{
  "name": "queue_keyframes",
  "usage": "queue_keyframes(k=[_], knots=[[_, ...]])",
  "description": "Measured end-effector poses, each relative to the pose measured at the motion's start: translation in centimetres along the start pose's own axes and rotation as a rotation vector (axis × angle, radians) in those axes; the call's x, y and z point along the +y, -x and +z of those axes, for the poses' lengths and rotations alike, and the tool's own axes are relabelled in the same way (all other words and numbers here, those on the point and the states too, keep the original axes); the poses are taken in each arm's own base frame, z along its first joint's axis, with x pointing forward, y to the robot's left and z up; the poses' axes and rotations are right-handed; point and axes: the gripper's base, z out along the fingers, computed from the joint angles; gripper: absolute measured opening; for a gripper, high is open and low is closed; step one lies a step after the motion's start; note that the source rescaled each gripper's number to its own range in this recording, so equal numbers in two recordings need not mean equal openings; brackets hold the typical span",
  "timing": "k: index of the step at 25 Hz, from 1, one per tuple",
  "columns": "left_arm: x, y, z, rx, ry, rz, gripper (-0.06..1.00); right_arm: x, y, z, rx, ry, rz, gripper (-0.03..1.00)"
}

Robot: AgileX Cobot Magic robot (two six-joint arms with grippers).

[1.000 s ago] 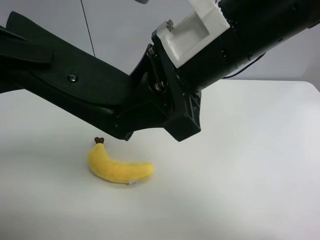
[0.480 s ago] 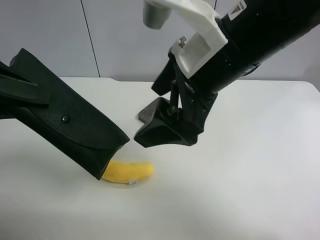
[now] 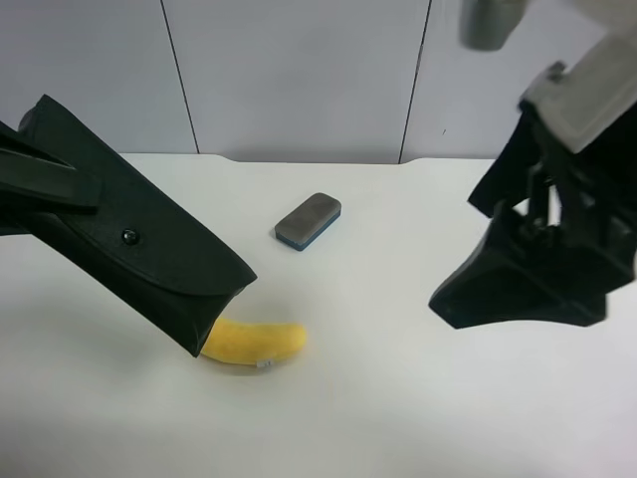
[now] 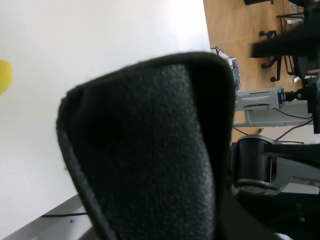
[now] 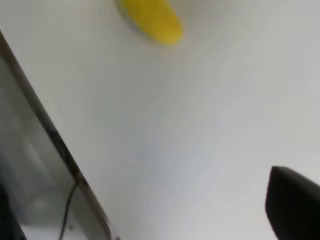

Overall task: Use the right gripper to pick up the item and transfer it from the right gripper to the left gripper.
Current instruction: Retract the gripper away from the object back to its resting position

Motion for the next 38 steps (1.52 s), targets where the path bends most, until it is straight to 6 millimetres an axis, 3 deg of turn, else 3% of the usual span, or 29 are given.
queue_keyframes(k=[3,7,13,17,21,33,38], knots=[[0.0,0.0,0.0,0.0,0.0,0.007,0.01,1.0,-2.4,-2.2,-0.08,-0.013,0.059,0.99],[0.0,0.0,0.0,0.0,0.0,0.007,0.01,2.2,-7.6,-3.1,-0.138,-0.025,0.107,0.99],[0.1,0.0,0.0,-0.005,0.007,0.008,0.0,2.9,-15.0,-1.3,-0.288,-0.083,0.13,0.99],[0.2,0.0,0.0,-0.004,0.02,0.013,0.0,3.0,-18.1,-0.4,-0.38,-0.123,0.129,0.99],[0.2,0.0,0.0,-0.003,0.023,0.016,0.0,3.1,-19.1,-1.0,-0.469,-0.155,0.134,0.99],[0.2,0.0,0.0,-0.002,0.025,0.018,0.0,3.0,-19.2,-1.0,-0.482,-0.168,0.151,0.99],[0.3,0.1,0.0,-0.015,0.03,0.026,0.0,2.9,-19.3,-1.1,-0.5,-0.276,0.269,0.99]])
